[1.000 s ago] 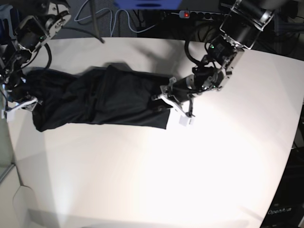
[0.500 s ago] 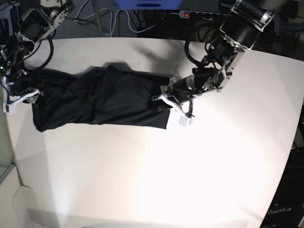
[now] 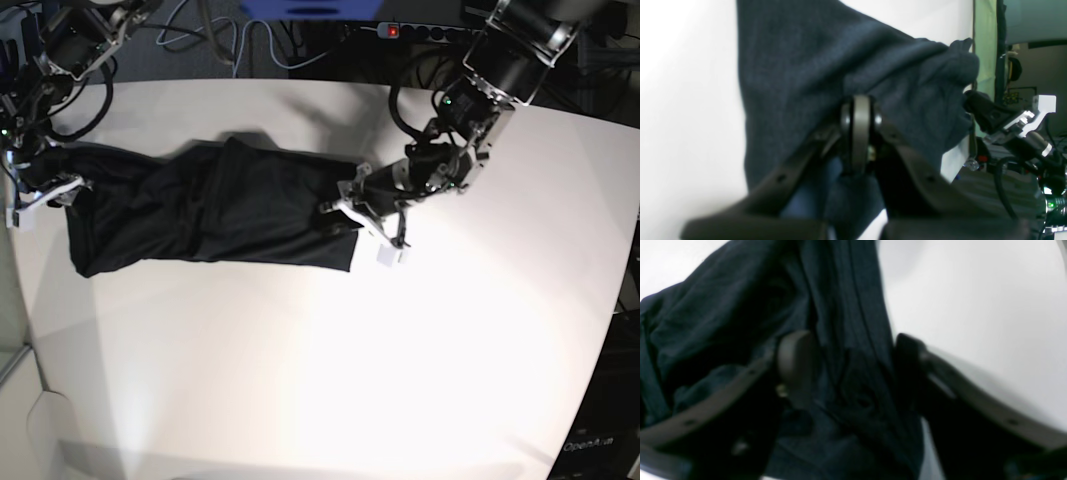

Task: Fold the T-shirt properly
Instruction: 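Release the strip end with the right gripper and raise it, then lift the strip end with the right gripper and carry it toward the left gripper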

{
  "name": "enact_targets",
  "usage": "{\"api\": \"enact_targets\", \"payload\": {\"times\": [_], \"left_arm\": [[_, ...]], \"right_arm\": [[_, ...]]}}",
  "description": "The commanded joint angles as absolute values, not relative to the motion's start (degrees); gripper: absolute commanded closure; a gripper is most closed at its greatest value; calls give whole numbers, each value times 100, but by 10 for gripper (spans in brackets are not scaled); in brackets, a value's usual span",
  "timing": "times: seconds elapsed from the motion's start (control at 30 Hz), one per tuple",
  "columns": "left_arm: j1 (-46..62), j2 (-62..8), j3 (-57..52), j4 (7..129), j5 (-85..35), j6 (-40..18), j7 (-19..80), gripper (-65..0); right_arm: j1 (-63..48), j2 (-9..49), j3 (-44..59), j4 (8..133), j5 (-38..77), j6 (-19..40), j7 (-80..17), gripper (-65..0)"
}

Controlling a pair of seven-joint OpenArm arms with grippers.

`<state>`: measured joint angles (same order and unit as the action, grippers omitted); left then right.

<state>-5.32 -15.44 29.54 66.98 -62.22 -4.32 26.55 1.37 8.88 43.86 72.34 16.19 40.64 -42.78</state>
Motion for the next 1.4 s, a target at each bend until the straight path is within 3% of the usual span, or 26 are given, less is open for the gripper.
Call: {"api": "enact_targets", "payload": {"times": [0.0,0.13,0.47,0.53,0.6,0.63,0.83,1.37], "left_arm": [[-215,-1807,2967,6334,-5877,479,3160,-12],[-198,-1807,2967,6334,-5868,479,3160,-12],[-189,-1807,2967,6334,-5868,479,3160,-12],[-189,-1807,2967,6334,-5868,479,3160,-12],[-189,-1807,2967,6334,-5859,479,3160,-12],[-189,-1807,2967,6334,-5859,479,3160,-12],[-189,-1807,2967,6325,-5842,479,3160,-12],[-189,-1807,2976,6325,-5842,479,3169,-12]], "right_arm": [[84,892,4365,7187,1341,4000,-4752,-277],[84,892,4040,7187,1341,4000,-4752,-222],[4,743,3811,7196,1341,4000,-4760,-212],[4,743,3811,7196,1341,4000,-4743,-133],[4,743,3802,7196,1323,4000,-4752,-13],[4,760,3793,7196,1323,4000,-4752,0],[13,875,3785,7371,1323,4000,-4699,-9],[-382,681,2510,10026,1341,4000,-4963,-7]]}}
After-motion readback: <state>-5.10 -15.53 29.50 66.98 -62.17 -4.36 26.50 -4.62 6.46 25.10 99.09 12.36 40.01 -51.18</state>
